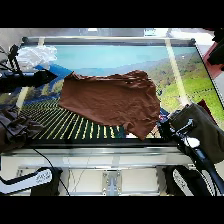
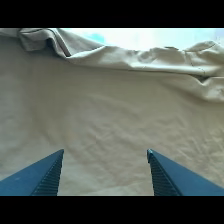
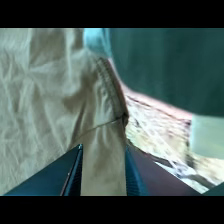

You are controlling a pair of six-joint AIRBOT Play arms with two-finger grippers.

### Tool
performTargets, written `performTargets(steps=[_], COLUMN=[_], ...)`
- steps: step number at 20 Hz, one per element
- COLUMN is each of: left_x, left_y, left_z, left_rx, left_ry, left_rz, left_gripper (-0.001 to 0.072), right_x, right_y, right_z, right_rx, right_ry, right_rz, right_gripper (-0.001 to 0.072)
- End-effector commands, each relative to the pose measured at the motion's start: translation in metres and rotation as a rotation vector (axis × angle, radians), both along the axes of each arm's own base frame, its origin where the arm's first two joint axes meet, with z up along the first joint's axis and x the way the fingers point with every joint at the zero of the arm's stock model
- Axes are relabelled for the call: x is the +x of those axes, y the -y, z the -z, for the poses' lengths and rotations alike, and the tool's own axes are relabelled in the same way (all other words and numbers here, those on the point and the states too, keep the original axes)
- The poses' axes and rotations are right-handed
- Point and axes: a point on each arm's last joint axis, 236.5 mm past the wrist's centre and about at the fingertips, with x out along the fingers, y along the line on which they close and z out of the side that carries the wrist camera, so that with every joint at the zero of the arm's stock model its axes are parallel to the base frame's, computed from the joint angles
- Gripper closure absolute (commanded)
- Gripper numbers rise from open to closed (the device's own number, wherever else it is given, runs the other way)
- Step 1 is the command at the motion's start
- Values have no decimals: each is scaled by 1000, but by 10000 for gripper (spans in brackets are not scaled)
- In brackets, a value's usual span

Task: Fold the shirts.

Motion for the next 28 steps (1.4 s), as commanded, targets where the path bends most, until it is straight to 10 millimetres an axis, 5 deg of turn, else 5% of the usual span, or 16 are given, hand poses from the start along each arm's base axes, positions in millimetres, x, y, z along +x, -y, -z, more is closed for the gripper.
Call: performTargets(steps=[1,5,19,23,28], left_x=[-2,-4,-3,-3,-3], left_y=[2,4,4,4,3], left_z=[-1,0,0,0,0], left_rx=[5,13,20,21,29], left_ry=[7,8,15,15,22], left_rz=[22,42,46,45,51], left_gripper=[105,105,104,104,105], right_x=[1,-2,13,8,24], right_y=[-4,-1,4,-3,-3], right_z=[8,24,13,29,20], right_rx=[-6,-20,-30,-8,-37], right_ry=[-16,-64,-17,-84,-61], right_rz=[16,32,81,62,32], right_gripper=[402,402,402,402,402])
